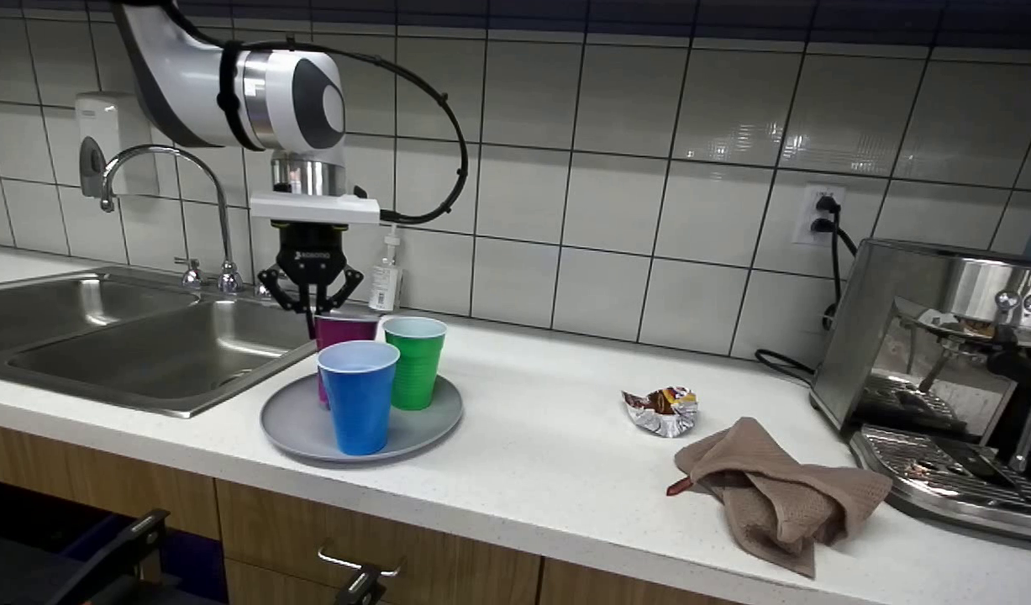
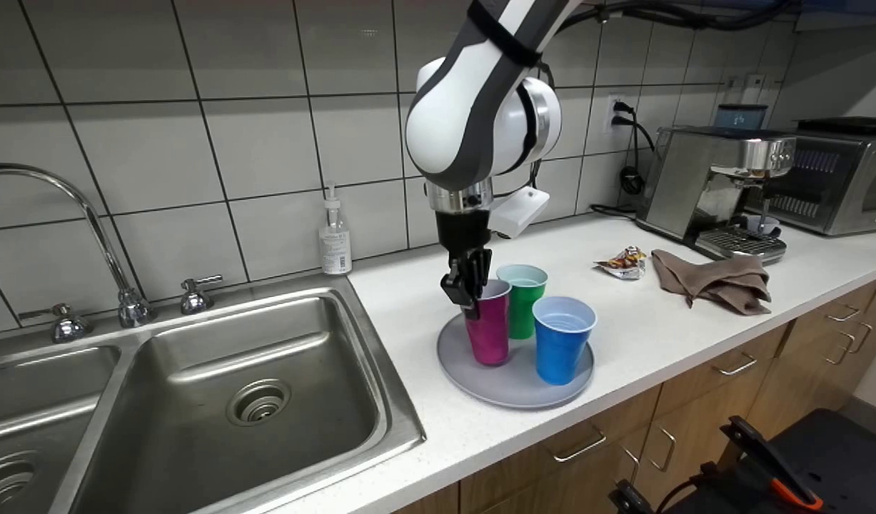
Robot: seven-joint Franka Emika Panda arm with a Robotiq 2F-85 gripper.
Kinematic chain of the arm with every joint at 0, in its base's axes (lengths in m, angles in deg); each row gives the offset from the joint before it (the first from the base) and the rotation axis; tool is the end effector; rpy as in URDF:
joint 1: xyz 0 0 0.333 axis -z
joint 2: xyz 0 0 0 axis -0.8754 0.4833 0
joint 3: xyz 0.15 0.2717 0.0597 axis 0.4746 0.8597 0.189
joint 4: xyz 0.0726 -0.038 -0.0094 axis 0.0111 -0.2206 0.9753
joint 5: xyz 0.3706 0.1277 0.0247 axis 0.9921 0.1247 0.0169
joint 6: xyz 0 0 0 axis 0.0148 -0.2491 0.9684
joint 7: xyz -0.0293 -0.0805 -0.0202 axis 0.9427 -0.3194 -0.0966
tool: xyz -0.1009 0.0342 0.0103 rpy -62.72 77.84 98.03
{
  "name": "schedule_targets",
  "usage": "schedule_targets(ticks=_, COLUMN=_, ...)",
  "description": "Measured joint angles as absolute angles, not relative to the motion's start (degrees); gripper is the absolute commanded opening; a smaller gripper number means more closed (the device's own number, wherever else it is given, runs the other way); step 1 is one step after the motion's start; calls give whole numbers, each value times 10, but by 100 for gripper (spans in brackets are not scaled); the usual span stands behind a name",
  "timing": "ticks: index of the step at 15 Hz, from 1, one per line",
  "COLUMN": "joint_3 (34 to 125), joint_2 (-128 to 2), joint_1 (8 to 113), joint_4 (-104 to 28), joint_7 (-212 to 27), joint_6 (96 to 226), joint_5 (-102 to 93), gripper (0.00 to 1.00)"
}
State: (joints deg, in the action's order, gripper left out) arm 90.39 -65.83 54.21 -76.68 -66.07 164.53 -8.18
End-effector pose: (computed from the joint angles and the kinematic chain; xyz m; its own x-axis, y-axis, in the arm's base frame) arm 0.5036 0.1252 0.2420 0.7568 0.6428 -0.1186 0.6468 -0.7626 -0.0060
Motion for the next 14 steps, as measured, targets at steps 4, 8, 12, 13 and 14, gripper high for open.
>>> schedule_targets(ticks=4, joint_3=905, joint_2=-660, joint_1=542, joint_4=-774, joint_7=-656, joint_6=1645, joint_5=-82, gripper=32)
schedule_targets(ticks=8, joint_3=905, joint_2=-660, joint_1=542, joint_4=-776, joint_7=-656, joint_6=1646, joint_5=-82, gripper=60)
schedule_targets(ticks=12, joint_3=905, joint_2=-662, joint_1=542, joint_4=-776, joint_7=-656, joint_6=1646, joint_5=-82, gripper=91)
schedule_targets(ticks=13, joint_3=905, joint_2=-663, joint_1=542, joint_4=-776, joint_7=-656, joint_6=1646, joint_5=-82, gripper=99)
schedule_targets(ticks=14, joint_3=905, joint_2=-665, joint_1=542, joint_4=-776, joint_7=-656, joint_6=1646, joint_5=-82, gripper=100)
